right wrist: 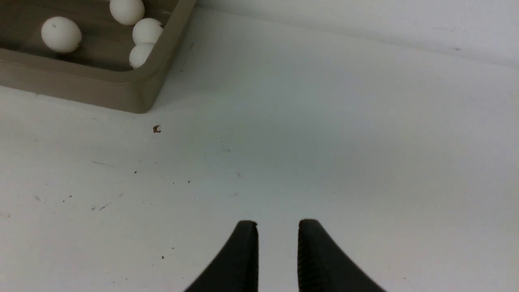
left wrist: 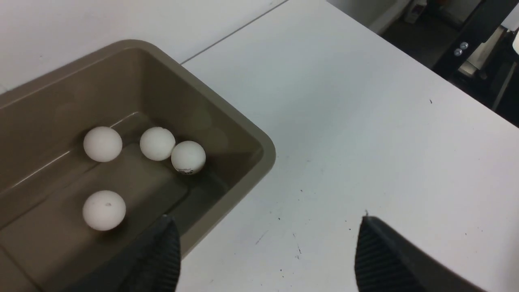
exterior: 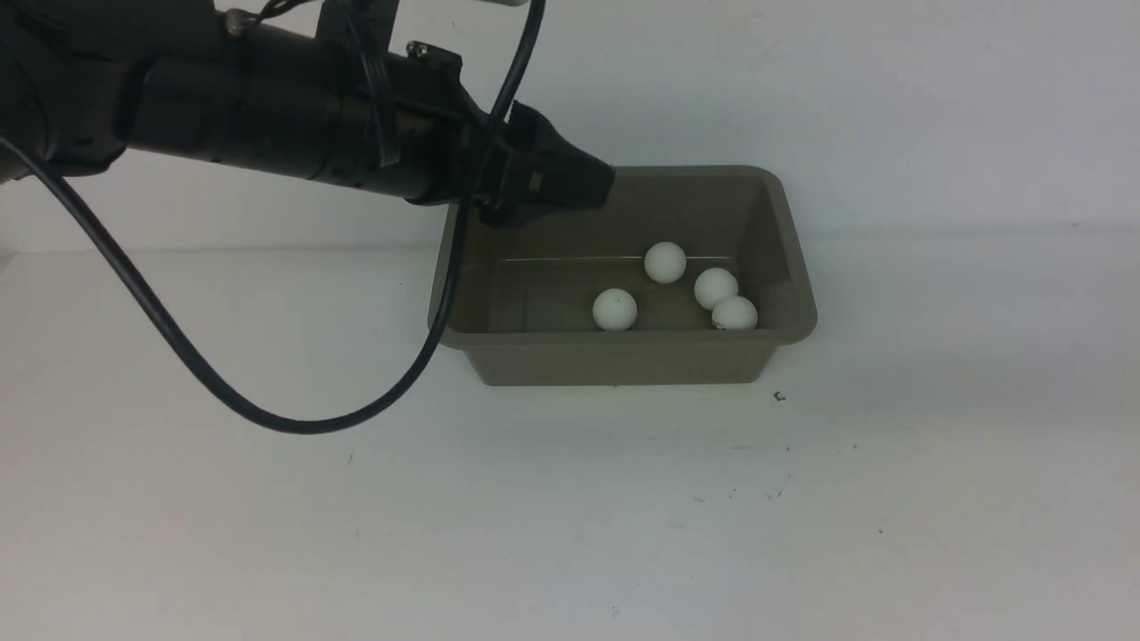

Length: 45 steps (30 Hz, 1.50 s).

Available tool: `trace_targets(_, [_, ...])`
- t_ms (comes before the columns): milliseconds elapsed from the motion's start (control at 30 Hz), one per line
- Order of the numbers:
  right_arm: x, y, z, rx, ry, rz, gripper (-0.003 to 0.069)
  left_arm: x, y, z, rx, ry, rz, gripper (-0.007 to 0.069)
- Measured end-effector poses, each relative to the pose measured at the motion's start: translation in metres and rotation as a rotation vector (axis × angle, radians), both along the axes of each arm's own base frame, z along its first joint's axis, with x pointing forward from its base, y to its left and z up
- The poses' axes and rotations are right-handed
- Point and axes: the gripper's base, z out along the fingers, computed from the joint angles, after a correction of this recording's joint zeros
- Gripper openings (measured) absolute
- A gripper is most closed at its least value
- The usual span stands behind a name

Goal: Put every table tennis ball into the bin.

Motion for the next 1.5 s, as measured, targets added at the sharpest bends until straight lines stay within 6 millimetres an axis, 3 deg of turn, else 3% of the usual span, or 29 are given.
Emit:
trace_targets(700, [-0.006, 0.003, -0.008, 0.011, 0.105, 0.032, 0.0138, 0.003, -0.005, 0.017, -0.270, 0.060, 0.073, 0.0520])
trace_targets(1033, [-0.006, 0.003, -0.008, 0.011, 0.106, 0.033, 0.0138, 0.005, -0.006, 0.020, -0.317, 0.064, 0.092, 0.0520])
trace_targets(1267, [-0.006, 0.003, -0.008, 0.011, 0.108, 0.033, 0.0138, 0.005, -0.006, 0.021, -0.221, -0.103, 0.022, 0.0520])
trace_targets(1500, [-0.006, 0.003, -0.008, 0.010, 0.109, 0.034, 0.0138, -0.013, -0.029, 0.027, -0.171, -0.341, -0.223, 0.0520])
